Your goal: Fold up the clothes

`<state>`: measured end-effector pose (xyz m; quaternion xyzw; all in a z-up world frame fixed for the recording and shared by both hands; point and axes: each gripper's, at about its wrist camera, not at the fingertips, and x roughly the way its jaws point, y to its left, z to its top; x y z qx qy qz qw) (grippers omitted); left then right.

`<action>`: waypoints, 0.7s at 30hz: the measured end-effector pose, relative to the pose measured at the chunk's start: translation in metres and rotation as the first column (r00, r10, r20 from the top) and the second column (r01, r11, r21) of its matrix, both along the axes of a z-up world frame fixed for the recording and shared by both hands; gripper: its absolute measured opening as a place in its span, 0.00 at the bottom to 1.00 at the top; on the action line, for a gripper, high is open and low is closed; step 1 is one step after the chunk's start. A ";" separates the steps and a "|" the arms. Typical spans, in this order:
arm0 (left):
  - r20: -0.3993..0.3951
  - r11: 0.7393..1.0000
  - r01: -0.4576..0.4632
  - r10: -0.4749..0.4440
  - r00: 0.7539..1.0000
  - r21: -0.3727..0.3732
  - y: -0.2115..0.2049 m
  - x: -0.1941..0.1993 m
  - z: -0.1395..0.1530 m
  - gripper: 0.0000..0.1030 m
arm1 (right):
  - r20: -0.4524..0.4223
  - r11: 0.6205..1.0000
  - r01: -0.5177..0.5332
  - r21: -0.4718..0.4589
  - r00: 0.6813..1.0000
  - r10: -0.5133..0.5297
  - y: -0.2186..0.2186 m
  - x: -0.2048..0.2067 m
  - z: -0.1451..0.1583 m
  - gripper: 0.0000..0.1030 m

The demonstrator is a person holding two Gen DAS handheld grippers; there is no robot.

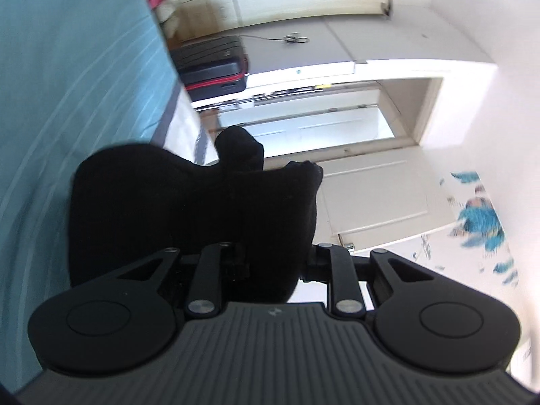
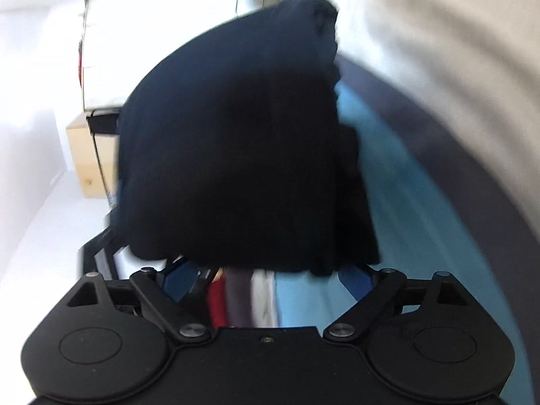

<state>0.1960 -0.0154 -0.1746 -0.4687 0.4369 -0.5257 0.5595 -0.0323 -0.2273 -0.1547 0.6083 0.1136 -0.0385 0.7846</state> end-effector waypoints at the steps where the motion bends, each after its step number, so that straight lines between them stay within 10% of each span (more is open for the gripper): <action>1: 0.018 1.000 -0.001 0.001 1.000 -0.014 0.002 0.000 0.004 0.21 | -0.011 0.993 0.009 -0.115 1.000 -0.011 0.000 0.003 0.009 0.69; 3: 0.050 0.999 -0.022 0.024 0.998 -0.048 0.009 0.002 0.010 0.21 | -0.030 0.940 0.023 -0.340 0.999 -0.036 0.001 0.008 0.028 0.40; 5: 0.083 0.996 -0.054 0.060 0.995 -0.076 0.017 0.005 0.015 0.21 | -0.043 0.836 0.031 -0.547 0.997 -0.064 0.002 0.014 0.048 0.34; 8: 0.104 0.988 -0.110 0.122 0.987 -0.109 0.028 0.014 0.016 0.21 | -0.031 0.564 0.039 -0.825 0.993 -0.115 0.011 0.025 0.084 0.32; 12: 0.010 0.988 -0.148 0.148 0.989 0.031 0.037 0.023 -0.003 0.21 | -0.071 0.239 -0.043 -0.970 0.991 -0.109 0.022 0.035 0.116 0.32; 17: -0.128 0.949 -0.144 0.186 0.974 0.282 0.049 0.023 -0.039 0.21 | -0.378 0.366 -0.382 -0.849 0.922 0.085 0.014 0.047 0.078 0.32; 21: -0.223 0.875 -0.108 0.236 0.946 0.472 0.058 0.021 -0.068 0.22 | -0.593 0.434 -0.610 -0.663 0.782 0.192 0.014 0.067 0.049 0.43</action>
